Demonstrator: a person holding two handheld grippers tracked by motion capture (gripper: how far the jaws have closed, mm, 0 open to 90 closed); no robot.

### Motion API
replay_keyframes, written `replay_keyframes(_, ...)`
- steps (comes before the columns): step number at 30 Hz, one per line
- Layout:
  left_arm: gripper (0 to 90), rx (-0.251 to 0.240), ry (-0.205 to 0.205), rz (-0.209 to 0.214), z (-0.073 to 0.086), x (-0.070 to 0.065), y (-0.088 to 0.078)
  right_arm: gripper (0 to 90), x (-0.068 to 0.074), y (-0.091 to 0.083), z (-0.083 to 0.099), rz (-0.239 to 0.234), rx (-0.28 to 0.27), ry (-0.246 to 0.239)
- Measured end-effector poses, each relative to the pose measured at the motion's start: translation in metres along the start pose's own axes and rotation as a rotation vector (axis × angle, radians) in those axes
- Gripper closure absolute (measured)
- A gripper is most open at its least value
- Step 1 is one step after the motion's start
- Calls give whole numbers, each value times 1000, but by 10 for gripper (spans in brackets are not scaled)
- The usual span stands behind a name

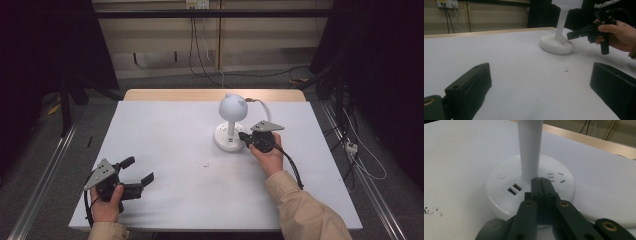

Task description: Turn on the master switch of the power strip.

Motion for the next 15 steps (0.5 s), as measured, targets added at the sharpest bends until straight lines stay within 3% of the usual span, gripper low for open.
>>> replay_keyframes(15,33,-4,-2,-4,0,0,-2,900,0,4,3,-3,5,-14)
Point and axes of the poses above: each handheld gripper's, and its own axes: y roughly forward along the jaws, z roughly out of its underside, x roughly to its left, the point moved 5 cm from there along y, roughly forward along the jaws, and after that the axes turned 1 degree about -y, right-handed, at the moved point
